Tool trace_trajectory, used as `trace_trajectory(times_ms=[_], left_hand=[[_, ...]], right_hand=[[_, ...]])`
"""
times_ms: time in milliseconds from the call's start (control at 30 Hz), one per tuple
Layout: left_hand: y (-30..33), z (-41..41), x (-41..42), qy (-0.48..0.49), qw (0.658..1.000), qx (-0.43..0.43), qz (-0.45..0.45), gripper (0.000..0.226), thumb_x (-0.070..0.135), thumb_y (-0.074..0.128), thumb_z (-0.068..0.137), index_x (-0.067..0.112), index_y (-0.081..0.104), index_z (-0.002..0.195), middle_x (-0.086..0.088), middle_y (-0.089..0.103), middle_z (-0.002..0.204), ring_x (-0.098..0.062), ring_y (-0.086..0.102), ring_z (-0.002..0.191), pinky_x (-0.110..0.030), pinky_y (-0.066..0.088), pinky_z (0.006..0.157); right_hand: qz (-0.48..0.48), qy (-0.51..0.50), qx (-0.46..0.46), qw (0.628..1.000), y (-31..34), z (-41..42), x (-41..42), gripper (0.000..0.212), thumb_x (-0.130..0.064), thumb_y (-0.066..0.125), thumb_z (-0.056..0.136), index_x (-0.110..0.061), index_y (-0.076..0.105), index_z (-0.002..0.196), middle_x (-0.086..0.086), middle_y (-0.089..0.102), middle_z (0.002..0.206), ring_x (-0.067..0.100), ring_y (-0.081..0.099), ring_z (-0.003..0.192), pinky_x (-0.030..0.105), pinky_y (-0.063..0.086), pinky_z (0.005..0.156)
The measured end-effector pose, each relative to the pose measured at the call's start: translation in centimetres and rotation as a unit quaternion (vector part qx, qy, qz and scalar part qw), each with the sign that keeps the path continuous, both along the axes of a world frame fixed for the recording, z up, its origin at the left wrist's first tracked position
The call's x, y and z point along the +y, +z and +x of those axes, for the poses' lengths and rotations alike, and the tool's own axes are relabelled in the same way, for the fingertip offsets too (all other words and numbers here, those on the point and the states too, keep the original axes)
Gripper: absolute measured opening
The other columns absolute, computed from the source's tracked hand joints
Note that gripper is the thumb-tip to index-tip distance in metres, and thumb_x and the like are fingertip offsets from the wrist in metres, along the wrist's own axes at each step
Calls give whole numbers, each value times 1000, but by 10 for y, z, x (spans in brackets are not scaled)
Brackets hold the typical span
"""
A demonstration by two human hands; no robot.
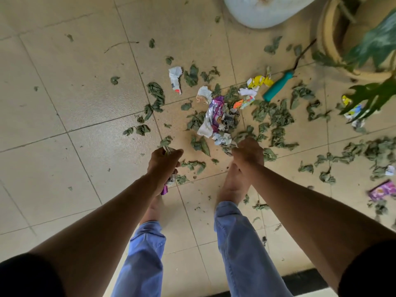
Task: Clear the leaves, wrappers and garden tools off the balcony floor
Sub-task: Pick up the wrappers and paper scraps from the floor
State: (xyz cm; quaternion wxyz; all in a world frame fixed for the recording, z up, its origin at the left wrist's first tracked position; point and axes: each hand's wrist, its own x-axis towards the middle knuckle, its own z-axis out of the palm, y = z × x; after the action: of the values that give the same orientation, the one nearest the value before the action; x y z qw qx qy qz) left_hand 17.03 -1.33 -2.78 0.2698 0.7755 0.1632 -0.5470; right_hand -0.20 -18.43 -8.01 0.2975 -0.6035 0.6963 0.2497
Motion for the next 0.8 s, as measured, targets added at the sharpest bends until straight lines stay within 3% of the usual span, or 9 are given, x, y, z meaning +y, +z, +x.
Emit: trace_trajectory(times_ms=[233,433,567,633,700,800], left_hand=[[-9,4,-19,-37,999,-11,-33,20,36,72,92,16,69,91,3,68,64,-11,57,50,-23,46,52],[-25,-10,-10,-7,999,0,-38,20,33,72,93,13,69,93,2,66,63,-10,56,50,-22,45,49],[-18,-22,-1,9,1000,16,-23,21,35,72,93,14,70,94,-1,67,70,-16,56,58,-28,45,58],[-10,-25,-1,8,999,19,-26,23,35,71,93,12,70,96,-2,68,71,-16,57,59,-26,46,57],[-1,-27,-4,5,999,20,-29,25,35,70,94,10,70,98,-3,68,73,-17,58,61,-27,47,59],[15,-28,-13,23,999,24,-34,26,33,70,95,8,70,100,-6,68,75,-19,57,63,-32,47,66]], right_hand=[[-35,78,-48,995,-21,13,4,28,-42,65,92,-25,64,115,2,66,121,29,65,112,31,48,83],[-61,110,-24,992,-49,27,15,40,-36,66,93,-15,52,123,12,65,118,35,64,108,36,48,77],[-35,141,0,989,-41,19,15,48,-41,58,97,-12,50,135,13,56,137,31,58,121,32,48,89],[-42,92,-26,995,-30,12,13,31,-34,63,94,-15,61,119,7,64,121,28,62,112,27,42,80],[-38,-26,-72,996,-14,6,12,12,-24,69,85,-22,61,94,-4,61,89,25,62,90,24,35,68],[13,-155,-162,975,14,4,12,20,-15,78,80,-22,62,90,-8,62,78,19,62,67,27,47,52]])
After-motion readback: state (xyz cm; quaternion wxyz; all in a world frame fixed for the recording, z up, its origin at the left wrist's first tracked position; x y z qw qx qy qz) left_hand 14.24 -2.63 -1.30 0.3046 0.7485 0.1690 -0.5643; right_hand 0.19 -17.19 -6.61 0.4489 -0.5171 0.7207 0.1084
